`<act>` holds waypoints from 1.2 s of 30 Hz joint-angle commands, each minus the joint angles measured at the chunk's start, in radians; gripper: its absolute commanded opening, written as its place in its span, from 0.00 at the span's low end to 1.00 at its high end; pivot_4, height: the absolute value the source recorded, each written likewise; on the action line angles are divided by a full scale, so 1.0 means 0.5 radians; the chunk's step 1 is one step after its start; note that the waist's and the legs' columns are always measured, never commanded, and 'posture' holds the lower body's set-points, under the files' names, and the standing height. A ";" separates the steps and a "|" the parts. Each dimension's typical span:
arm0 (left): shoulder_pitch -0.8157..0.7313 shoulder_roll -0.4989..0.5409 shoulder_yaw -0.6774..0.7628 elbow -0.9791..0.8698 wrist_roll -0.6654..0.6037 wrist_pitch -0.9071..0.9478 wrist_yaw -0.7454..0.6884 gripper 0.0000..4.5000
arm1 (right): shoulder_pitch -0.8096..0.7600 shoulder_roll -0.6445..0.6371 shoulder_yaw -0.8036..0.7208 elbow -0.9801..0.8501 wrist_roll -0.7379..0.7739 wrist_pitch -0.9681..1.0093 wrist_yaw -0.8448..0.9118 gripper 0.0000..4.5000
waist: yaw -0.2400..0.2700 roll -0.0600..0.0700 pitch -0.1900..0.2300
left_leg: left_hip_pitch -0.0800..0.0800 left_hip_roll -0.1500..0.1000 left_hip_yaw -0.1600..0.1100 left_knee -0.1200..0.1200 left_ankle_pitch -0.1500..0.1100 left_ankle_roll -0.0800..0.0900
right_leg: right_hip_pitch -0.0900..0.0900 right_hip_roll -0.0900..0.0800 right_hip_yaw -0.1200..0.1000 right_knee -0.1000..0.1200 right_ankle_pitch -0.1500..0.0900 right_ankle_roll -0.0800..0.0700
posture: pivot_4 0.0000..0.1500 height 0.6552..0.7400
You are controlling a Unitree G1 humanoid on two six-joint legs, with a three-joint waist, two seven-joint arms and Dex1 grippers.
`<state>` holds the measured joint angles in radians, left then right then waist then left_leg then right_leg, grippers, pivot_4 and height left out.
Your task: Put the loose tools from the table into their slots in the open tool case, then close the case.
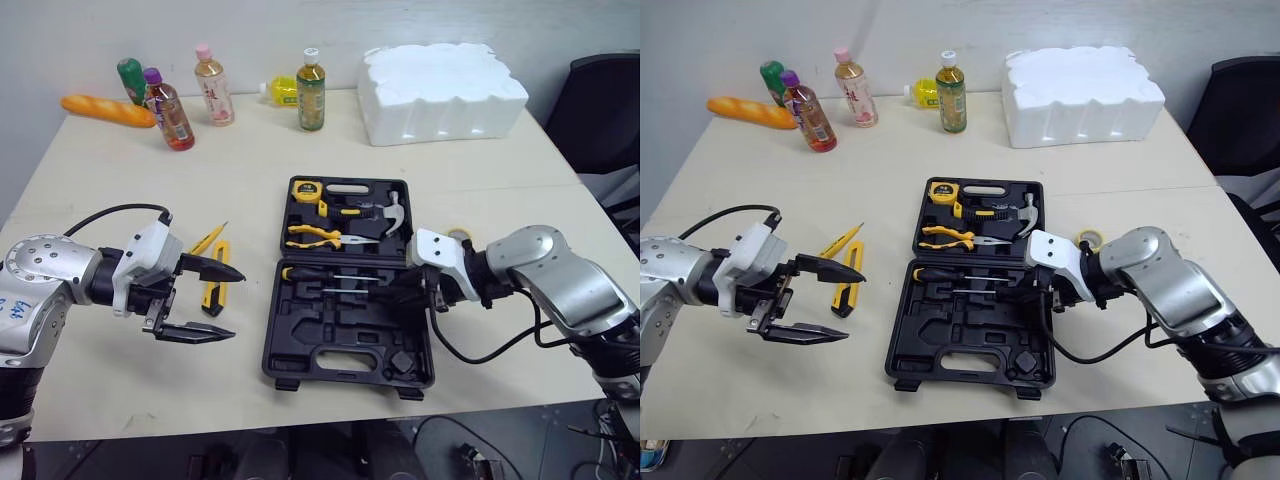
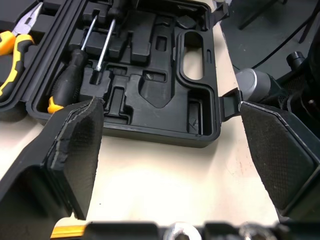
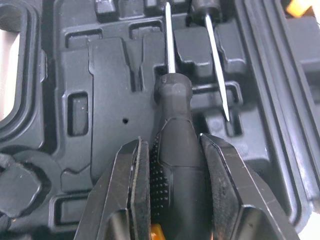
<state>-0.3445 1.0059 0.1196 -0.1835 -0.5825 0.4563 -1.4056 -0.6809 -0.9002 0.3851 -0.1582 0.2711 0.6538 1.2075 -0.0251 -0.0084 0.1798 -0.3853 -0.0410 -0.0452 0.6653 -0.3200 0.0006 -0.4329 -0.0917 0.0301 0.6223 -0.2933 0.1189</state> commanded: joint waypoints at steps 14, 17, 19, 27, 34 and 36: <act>-0.064 0.003 0.030 -0.049 -0.043 0.020 0.035 1.00 | -0.061 0.137 -0.185 -0.208 -0.012 0.242 -0.127 0.98 | -0.001 0.000 0.000 | -0.001 -0.001 0.000 0.001 0.000 0.000 | -0.002 0.000 -0.001 0.008 0.000 0.000 | 1.00 0.98; -0.072 -0.002 0.030 -0.049 -0.046 0.027 0.034 1.00 | -0.034 0.145 -0.235 -0.250 0.007 0.263 -0.159 0.98 | -0.001 0.000 0.000 | -0.001 0.000 0.000 0.001 0.000 0.000 | -0.002 0.000 -0.001 0.008 0.000 0.000 | 1.00 0.98; -0.090 -0.012 0.025 -0.042 -0.052 0.030 0.034 1.00 | 0.122 0.214 -0.376 -0.220 0.098 0.039 -0.142 0.98 | 0.000 -0.001 -0.001 | -0.001 -0.001 0.000 0.001 0.000 0.000 | -0.001 0.000 -0.001 0.008 0.000 0.000 | 1.00 0.98; -0.125 -0.024 0.015 -0.004 -0.041 0.025 0.021 1.00 | 0.331 0.496 -0.467 -0.005 0.157 -0.278 -0.192 0.48 | -0.006 -0.003 -0.002 | 0.000 -0.002 0.004 0.002 0.001 0.002 | 0.000 0.001 -0.002 0.011 0.002 0.003 | 1.00 0.98; -0.090 0.001 0.045 0.025 -0.025 0.004 0.015 1.00 | 0.348 0.538 -0.398 0.190 0.079 -0.346 -0.219 0.01 | -0.003 -0.003 -0.002 | 0.000 -0.002 0.003 0.003 0.001 0.001 | 0.000 0.001 -0.002 0.011 0.001 0.002 | 1.00 0.98; -0.077 0.008 0.056 0.026 -0.024 0.000 0.016 1.00 | 0.356 0.520 -0.361 0.221 0.041 -0.362 -0.197 0.01 | -0.003 -0.003 -0.002 | 0.000 -0.003 0.003 0.003 0.001 0.001 | 0.001 0.001 -0.003 0.011 0.001 0.002 | 1.00 0.98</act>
<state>-0.3861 0.9948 0.1153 -0.1663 -0.5894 0.4661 -1.3917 -0.5017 -0.6245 0.1951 -0.0491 0.3109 0.4894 1.1011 -0.0267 -0.0101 0.1788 -0.3852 -0.0422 -0.0440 0.6667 -0.3194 0.0011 -0.4327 -0.0912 0.0285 0.6277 -0.2926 0.1201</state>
